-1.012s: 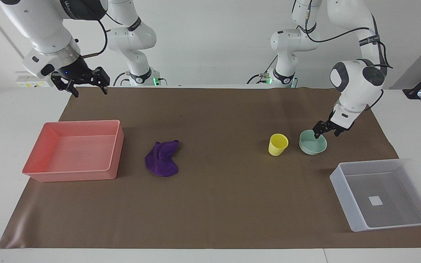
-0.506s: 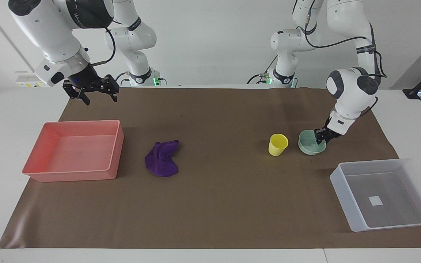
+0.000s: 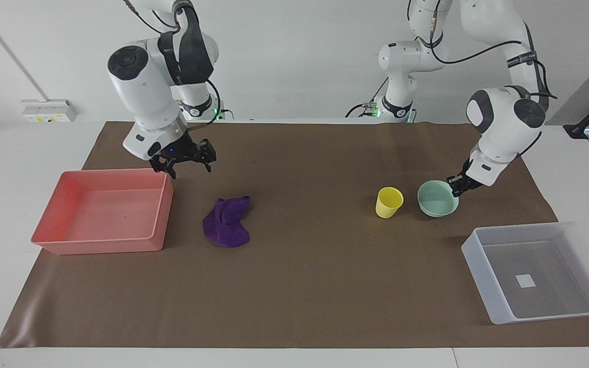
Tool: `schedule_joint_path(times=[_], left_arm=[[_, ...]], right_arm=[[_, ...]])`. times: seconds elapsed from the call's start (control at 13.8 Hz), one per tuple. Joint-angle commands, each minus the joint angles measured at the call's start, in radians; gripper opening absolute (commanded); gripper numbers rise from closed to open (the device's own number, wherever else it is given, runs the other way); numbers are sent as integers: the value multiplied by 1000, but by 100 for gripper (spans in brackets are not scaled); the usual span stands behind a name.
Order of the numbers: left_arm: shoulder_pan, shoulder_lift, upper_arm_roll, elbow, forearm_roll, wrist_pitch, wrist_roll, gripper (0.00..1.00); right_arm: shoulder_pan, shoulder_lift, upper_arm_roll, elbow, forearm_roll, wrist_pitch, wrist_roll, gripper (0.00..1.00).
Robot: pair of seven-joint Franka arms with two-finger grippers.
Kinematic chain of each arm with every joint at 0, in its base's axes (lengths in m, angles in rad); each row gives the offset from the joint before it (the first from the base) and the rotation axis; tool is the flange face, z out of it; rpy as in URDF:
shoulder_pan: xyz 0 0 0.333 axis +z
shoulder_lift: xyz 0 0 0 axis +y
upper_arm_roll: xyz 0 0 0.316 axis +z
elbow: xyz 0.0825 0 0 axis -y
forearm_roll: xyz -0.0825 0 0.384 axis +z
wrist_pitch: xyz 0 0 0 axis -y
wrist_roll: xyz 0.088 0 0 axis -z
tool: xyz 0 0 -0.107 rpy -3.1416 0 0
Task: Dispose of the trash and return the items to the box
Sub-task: 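Place the cup in the white box while the right gripper lifts the cloth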
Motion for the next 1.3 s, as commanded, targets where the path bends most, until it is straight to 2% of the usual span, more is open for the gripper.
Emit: schedule_joint_path(times=[0.0, 0.14, 0.22, 0.36, 0.43, 0.51, 0.65, 0.72, 0.8, 0.87, 0.94, 1.01, 1.08, 1.23], left_arm=[[12, 42, 20, 228, -96, -172, -7, 0], [86, 135, 21, 360, -141, -134, -6, 0], [110, 205, 21, 434, -143, -134, -6, 0], [183, 369, 21, 630, -147, -125, -3, 0], [200, 443, 21, 698, -150, -98, -1, 0], [208, 489, 22, 713, -144, -30, -1, 0], [229, 578, 22, 683, -137, 155, 2, 0], [231, 611, 22, 680, -135, 201, 2, 0], [228, 631, 22, 675, -133, 229, 5, 0], [225, 634, 22, 645, -117, 270, 8, 31], [217, 628, 22, 605, -79, 336, 13, 94], [210, 619, 22, 609, -65, 320, 7, 100], [209, 594, 22, 624, -60, 268, 7, 100], [182, 475, 21, 626, -57, 140, 4, 100]], right_arm=[[44, 62, -1, -34, 11, 101, 53, 100], [60, 96, -1, -110, 11, 252, 90, 100], [63, 113, -1, -150, 11, 317, 85, 100], [61, 182, -1, -163, 11, 407, 88, 100], [63, 208, -1, -164, 11, 440, 87, 98], [61, 219, -1, -166, 11, 455, 82, 86], [52, 221, -1, -166, 11, 443, 79, 42], [52, 219, -1, -161, 11, 439, 82, 27], [51, 219, -1, -160, 11, 438, 90, 18], [46, 213, -1, -158, 11, 437, 90, 9], [43, 202, -2, -158, 11, 435, 96, 2], [37, 181, -4, -150, 11, 413, 104, 0], [20, 161, -4, -132, 11, 377, 102, 0], [0, 111, -5, -60, 11, 231, 104, 0]])
